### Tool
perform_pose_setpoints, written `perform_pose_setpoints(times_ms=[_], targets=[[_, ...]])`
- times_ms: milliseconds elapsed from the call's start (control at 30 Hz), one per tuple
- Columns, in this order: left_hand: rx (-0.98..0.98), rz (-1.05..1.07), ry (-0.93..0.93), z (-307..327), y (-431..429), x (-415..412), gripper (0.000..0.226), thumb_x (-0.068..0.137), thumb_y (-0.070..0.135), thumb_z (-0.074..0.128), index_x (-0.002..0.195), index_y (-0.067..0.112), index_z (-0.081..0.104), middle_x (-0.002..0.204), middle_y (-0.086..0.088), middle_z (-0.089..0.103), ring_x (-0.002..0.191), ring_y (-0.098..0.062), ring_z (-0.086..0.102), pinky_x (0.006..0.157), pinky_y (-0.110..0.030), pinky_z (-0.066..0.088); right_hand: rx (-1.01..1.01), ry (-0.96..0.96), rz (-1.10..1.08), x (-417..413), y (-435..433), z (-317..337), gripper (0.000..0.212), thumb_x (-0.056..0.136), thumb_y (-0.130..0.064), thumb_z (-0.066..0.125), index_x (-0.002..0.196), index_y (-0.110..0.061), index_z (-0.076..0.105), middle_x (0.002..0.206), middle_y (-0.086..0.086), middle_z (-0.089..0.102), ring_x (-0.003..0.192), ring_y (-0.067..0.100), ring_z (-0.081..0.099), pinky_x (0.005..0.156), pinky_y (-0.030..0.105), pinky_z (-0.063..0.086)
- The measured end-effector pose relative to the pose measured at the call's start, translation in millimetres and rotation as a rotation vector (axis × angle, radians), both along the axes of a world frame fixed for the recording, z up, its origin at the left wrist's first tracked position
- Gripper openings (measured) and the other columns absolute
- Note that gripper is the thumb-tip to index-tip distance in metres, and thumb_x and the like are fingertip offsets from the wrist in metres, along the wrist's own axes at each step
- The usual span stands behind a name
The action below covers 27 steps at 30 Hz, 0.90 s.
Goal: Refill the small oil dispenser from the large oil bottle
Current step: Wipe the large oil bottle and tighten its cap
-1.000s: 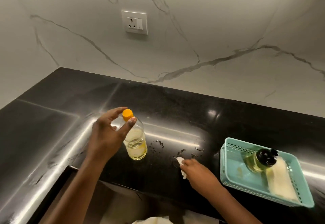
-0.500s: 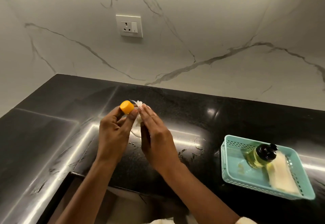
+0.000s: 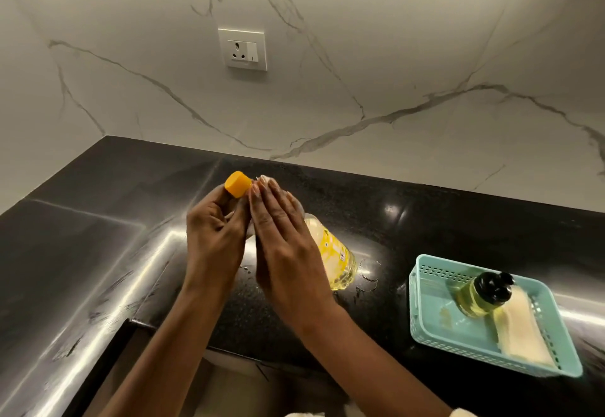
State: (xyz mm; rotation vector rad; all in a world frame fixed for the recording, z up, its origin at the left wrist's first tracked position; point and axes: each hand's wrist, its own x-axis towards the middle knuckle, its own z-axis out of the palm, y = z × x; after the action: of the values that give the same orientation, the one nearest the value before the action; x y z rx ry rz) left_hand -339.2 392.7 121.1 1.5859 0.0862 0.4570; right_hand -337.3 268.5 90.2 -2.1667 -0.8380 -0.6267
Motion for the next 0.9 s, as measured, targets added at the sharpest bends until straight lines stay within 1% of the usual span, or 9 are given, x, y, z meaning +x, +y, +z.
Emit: perform_pose_setpoints(times_ms=[67,200,300,400,500,633,767,833,900], targets=[[-0.08,0.012,0.024,-1.6,1.6,-3.3,0.029,0.097,0.031,0.068,0.12,0.015,0.075,0.117,-0.006,0.081,0.115,-0.025,0.077,0.095,-0.05,0.063,-0.069,-0.02,0.006,-0.5,-19.1,-11.9,0.074,0.094,0.009,0.054,0.163,-0.003,0.03,0.171,0.015,0.028,0.163,0.023,0.018,0.132,0.039,0.021],[-0.119,0.062,0.034,-1.4,6.6,-6.4,0.024,0.092,0.035,0.071,0.113,0.025,0.076,0.113,0.001,0.082,0.115,-0.023,0.077,0.091,-0.047,0.064,0.057,0.23,-0.098,-3.0,-33.2,-12.9,0.07,0.1,0.005,0.062,0.163,-0.005,0.034,0.165,0.015,0.041,0.155,0.022,0.034,0.123,0.046,0.042],[-0.026,0.028,0.011,3.5,2.5,-5.2,0.02,0.096,0.032,0.069,0.115,0.028,0.074,0.111,0.01,0.082,0.112,-0.014,0.077,0.088,-0.035,0.065,0.002,0.19,-0.104,0.3,-7.8,4.9,0.079,0.09,0.013,0.065,0.161,0.0,0.033,0.166,0.02,0.039,0.156,0.031,0.035,0.126,0.046,0.035],[0.063,0.022,-0.019,6.2,0.7,-5.9,0.021,0.095,0.034,0.067,0.115,0.03,0.073,0.11,0.013,0.082,0.109,-0.011,0.078,0.09,-0.028,0.065,-0.097,0.044,-0.074,0.8,2.3,11.5,0.08,0.09,0.006,0.063,0.162,0.002,0.028,0.169,0.022,0.031,0.161,0.032,0.025,0.131,0.041,0.02],[-0.026,0.049,-0.008,6.3,6.1,-7.4,0.027,0.094,0.034,0.069,0.118,0.025,0.075,0.113,0.006,0.082,0.113,-0.015,0.078,0.093,-0.038,0.065,-0.17,-0.009,-0.037,-5.4,-23.2,-5.1,0.076,0.093,0.002,0.051,0.163,-0.002,0.023,0.171,0.019,0.026,0.162,0.027,0.018,0.131,0.036,0.018],[-0.172,0.099,0.012,7.0,14.7,-11.1,0.027,0.09,0.035,0.072,0.114,0.024,0.076,0.114,0.0,0.082,0.118,-0.024,0.076,0.1,-0.053,0.06,-0.137,0.084,-0.102,-11.4,-47.7,-25.3,0.086,0.089,0.002,0.079,0.161,-0.003,0.032,0.164,0.018,0.038,0.152,0.026,0.03,0.123,0.046,0.034],[-0.197,0.127,0.018,7.7,7.7,-10.4,0.022,0.092,0.036,0.07,0.111,0.025,0.075,0.112,0.004,0.082,0.118,-0.022,0.076,0.102,-0.057,0.059,-0.093,0.199,-0.24,-6.1,-19.1,-12.0,0.079,0.089,0.002,0.075,0.16,-0.002,0.039,0.164,0.017,0.044,0.154,0.028,0.04,0.129,0.045,0.029],[-0.241,0.162,0.003,9.6,11.4,-8.6,0.018,0.096,0.034,0.069,0.11,0.024,0.074,0.113,0.004,0.081,0.119,-0.023,0.076,0.102,-0.059,0.059,-0.13,0.147,-0.222,-13.4,-13.6,-10.5,0.091,0.08,0.004,0.081,0.16,-0.003,0.037,0.163,0.018,0.045,0.155,0.029,0.039,0.128,0.045,0.03],[-0.284,0.178,-0.015,11.6,20.1,-7.2,0.014,0.102,0.028,0.066,0.111,0.021,0.074,0.117,0.0,0.08,0.121,-0.025,0.075,0.102,-0.062,0.058,-0.225,0.049,-0.142,-19.8,-28.9,-21.7,0.089,0.083,0.001,0.08,0.16,-0.006,0.036,0.164,0.018,0.044,0.155,0.028,0.036,0.128,0.045,0.029]])
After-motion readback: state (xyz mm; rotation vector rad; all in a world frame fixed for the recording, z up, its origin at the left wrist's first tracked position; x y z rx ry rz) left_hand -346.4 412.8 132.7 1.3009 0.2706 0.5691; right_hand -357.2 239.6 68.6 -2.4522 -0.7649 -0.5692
